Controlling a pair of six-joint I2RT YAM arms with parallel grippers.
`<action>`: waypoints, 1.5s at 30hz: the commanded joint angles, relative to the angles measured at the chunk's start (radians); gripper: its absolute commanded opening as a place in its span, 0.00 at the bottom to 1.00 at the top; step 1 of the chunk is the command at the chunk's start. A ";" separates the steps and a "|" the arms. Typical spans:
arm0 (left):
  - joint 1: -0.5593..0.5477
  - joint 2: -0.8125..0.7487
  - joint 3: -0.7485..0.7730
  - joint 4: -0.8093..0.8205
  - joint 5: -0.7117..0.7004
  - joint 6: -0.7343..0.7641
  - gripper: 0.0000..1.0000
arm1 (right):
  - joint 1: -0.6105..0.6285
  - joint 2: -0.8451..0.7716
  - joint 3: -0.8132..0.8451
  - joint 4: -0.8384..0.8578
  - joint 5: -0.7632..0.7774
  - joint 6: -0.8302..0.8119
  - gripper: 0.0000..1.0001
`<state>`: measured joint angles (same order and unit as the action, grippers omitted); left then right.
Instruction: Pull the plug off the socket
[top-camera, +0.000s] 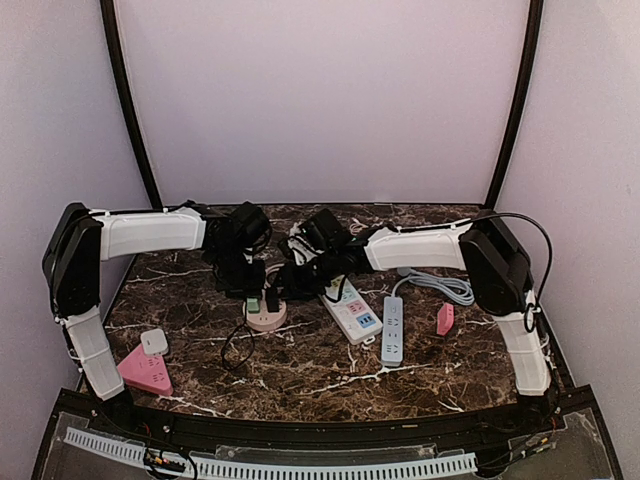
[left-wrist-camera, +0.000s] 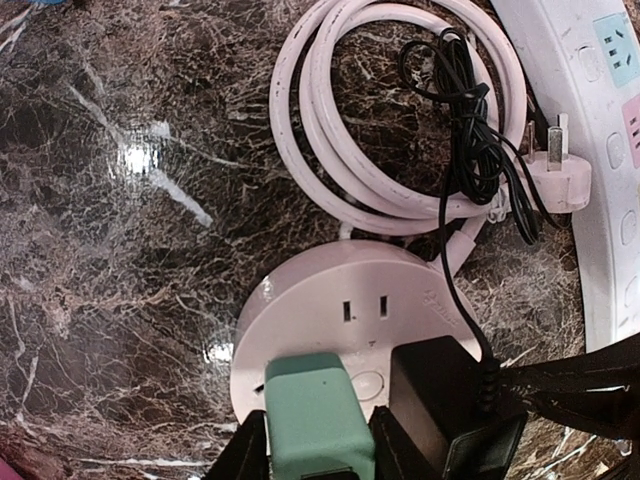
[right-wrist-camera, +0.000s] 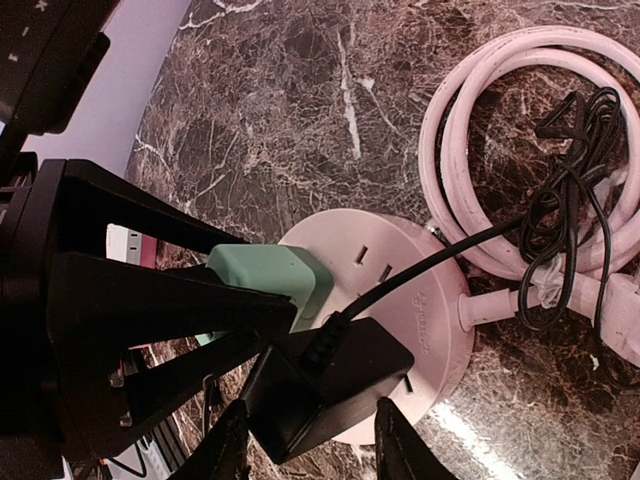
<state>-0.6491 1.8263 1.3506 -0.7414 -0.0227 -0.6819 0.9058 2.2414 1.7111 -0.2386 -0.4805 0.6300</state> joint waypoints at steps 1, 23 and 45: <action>-0.006 -0.009 -0.023 -0.019 -0.024 0.013 0.32 | 0.017 0.027 0.036 -0.004 0.011 -0.001 0.37; -0.026 -0.053 0.111 -0.088 -0.038 0.030 0.15 | 0.049 0.087 0.081 -0.142 0.151 -0.019 0.14; -0.105 -0.044 0.013 0.049 -0.020 -0.027 0.14 | 0.071 0.141 0.143 -0.142 0.106 -0.009 0.22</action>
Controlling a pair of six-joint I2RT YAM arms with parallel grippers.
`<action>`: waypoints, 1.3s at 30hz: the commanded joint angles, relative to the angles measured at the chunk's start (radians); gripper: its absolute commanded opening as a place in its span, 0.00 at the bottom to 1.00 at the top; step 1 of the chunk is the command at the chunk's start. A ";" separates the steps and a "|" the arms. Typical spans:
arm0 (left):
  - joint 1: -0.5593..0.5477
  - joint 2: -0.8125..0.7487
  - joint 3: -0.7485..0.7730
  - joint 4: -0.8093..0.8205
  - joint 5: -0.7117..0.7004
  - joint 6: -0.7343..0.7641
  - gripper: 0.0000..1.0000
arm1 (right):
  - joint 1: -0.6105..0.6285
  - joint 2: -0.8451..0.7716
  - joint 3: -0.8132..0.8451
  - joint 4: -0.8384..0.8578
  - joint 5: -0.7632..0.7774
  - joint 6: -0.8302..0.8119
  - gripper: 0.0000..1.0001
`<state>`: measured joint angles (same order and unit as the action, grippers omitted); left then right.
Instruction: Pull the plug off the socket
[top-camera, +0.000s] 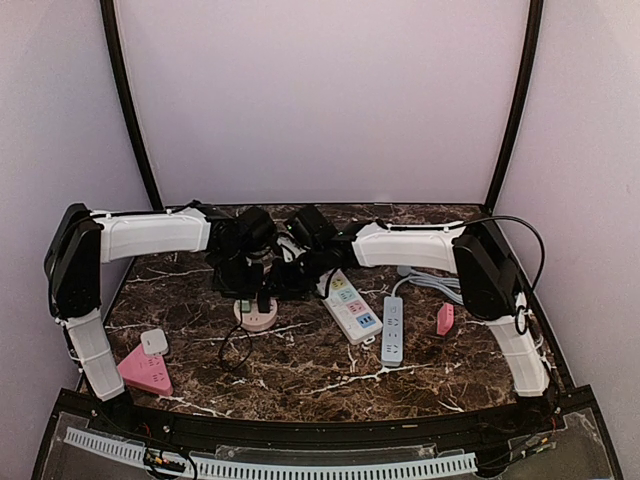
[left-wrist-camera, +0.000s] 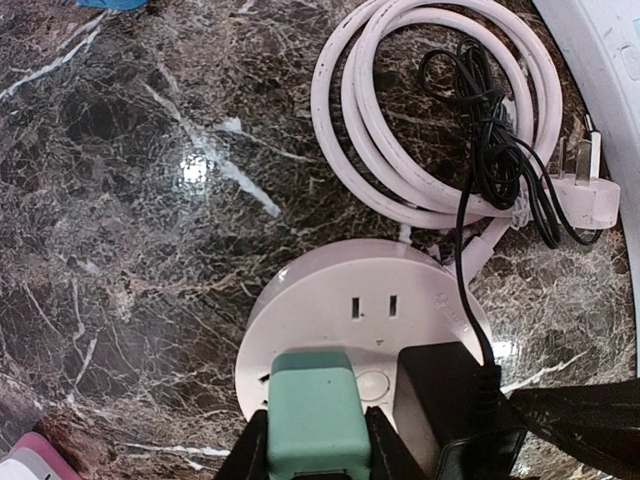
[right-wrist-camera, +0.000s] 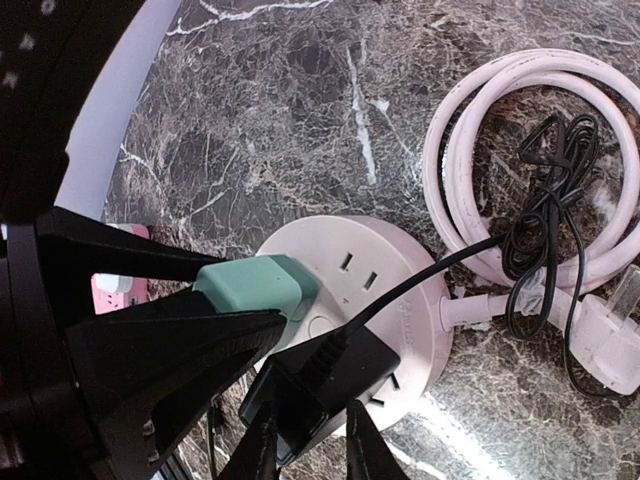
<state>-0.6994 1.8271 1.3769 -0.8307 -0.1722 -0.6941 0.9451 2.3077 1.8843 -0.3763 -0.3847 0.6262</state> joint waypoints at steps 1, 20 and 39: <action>-0.055 -0.043 -0.016 0.144 0.130 -0.018 0.14 | 0.032 0.075 -0.028 -0.002 0.007 -0.005 0.23; -0.053 -0.095 0.027 0.211 0.144 -0.010 0.11 | 0.033 0.107 -0.050 -0.023 0.011 0.004 0.24; 0.018 -0.130 0.000 0.145 0.194 -0.010 0.11 | 0.038 0.044 -0.186 0.053 0.043 0.011 0.25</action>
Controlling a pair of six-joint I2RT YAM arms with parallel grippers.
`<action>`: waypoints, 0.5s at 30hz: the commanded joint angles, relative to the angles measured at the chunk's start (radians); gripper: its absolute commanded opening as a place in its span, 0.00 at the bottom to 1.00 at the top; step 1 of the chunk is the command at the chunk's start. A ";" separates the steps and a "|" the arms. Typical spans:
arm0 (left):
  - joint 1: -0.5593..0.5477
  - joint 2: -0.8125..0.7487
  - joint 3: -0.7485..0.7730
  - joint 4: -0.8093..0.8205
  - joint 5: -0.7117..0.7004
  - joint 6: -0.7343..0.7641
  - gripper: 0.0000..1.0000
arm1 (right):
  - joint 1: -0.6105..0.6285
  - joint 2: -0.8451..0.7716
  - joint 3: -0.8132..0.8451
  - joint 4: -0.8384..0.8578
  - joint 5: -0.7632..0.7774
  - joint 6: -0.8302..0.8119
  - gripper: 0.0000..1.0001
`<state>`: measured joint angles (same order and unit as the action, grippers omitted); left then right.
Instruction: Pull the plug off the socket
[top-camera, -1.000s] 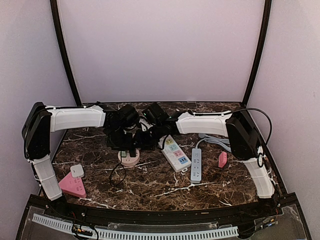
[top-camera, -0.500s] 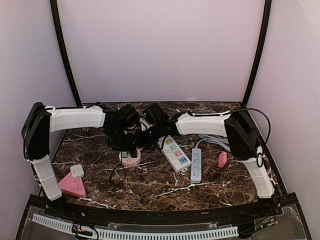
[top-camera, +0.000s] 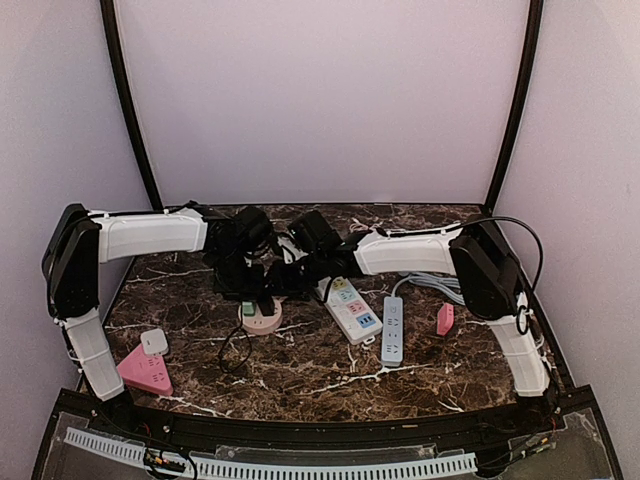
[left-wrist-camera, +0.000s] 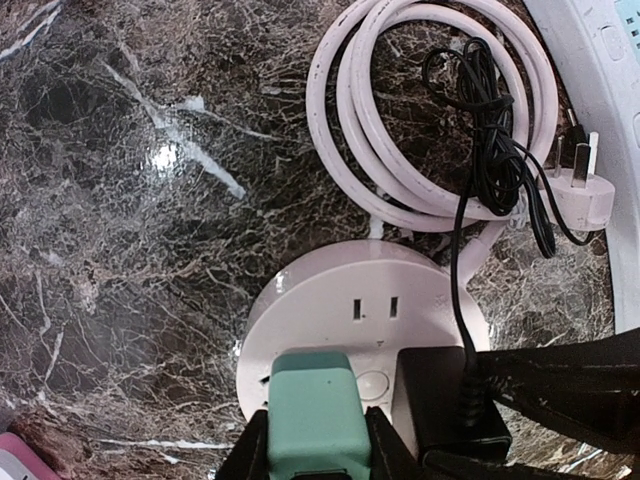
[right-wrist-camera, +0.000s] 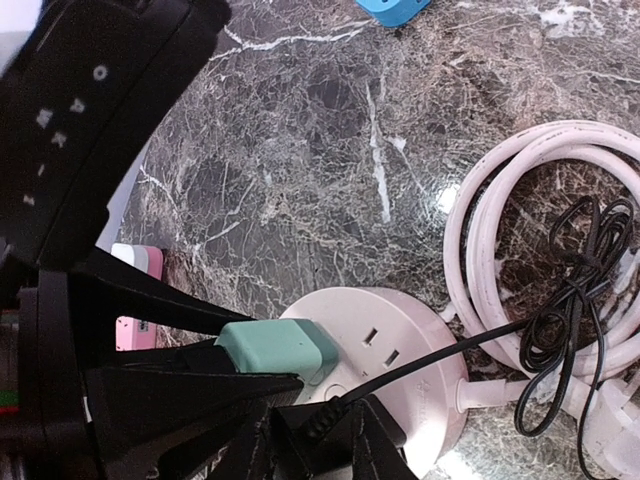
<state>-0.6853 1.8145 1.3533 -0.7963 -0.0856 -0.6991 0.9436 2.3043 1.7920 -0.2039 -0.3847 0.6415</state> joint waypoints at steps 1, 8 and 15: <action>0.006 -0.120 0.018 0.113 0.116 -0.004 0.11 | 0.040 0.047 -0.102 -0.113 0.043 -0.003 0.25; 0.020 -0.135 -0.001 0.126 0.128 0.006 0.11 | 0.038 0.042 -0.142 -0.084 0.040 0.004 0.25; 0.035 -0.159 -0.002 0.089 0.122 0.029 0.11 | 0.031 0.011 -0.184 -0.052 0.043 0.011 0.26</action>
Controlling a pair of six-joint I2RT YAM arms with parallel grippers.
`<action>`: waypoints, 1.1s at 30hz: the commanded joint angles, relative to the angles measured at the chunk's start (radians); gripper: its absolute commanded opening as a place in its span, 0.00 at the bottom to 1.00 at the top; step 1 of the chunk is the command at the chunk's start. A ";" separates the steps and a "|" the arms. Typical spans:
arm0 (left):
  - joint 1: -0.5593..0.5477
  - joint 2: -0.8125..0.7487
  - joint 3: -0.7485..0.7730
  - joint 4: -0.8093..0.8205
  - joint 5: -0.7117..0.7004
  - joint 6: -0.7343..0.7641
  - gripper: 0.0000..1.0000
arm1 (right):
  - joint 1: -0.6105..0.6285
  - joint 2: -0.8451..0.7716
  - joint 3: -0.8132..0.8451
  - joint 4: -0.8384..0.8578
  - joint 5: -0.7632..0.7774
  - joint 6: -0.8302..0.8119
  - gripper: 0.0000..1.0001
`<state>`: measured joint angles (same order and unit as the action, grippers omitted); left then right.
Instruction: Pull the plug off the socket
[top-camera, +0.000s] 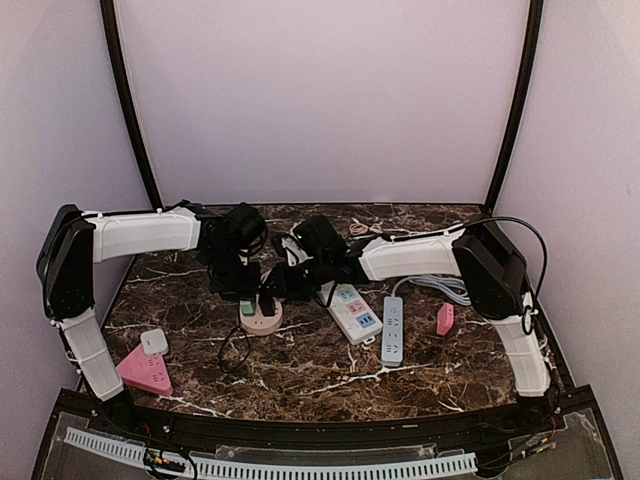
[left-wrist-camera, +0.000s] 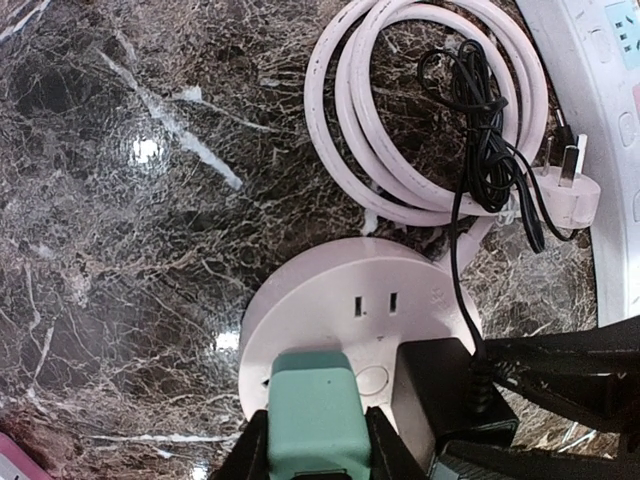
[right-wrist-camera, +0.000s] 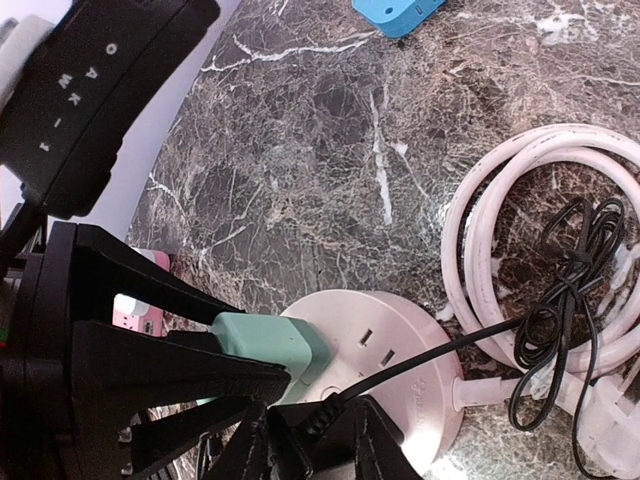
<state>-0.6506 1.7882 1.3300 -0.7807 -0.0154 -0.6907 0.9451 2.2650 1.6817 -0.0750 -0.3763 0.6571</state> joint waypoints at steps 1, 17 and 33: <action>0.000 -0.137 0.019 0.071 0.054 0.023 0.11 | 0.029 0.047 -0.075 -0.180 0.036 -0.005 0.26; -0.002 -0.117 0.051 0.048 0.047 0.041 0.11 | 0.030 0.047 -0.073 -0.183 0.043 -0.017 0.28; -0.039 0.005 0.180 -0.103 -0.083 0.066 0.11 | 0.032 0.069 -0.069 -0.196 0.053 -0.020 0.28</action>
<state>-0.6750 1.8297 1.4364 -0.9211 -0.0799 -0.6319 0.9501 2.2467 1.6638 -0.0727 -0.3679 0.6594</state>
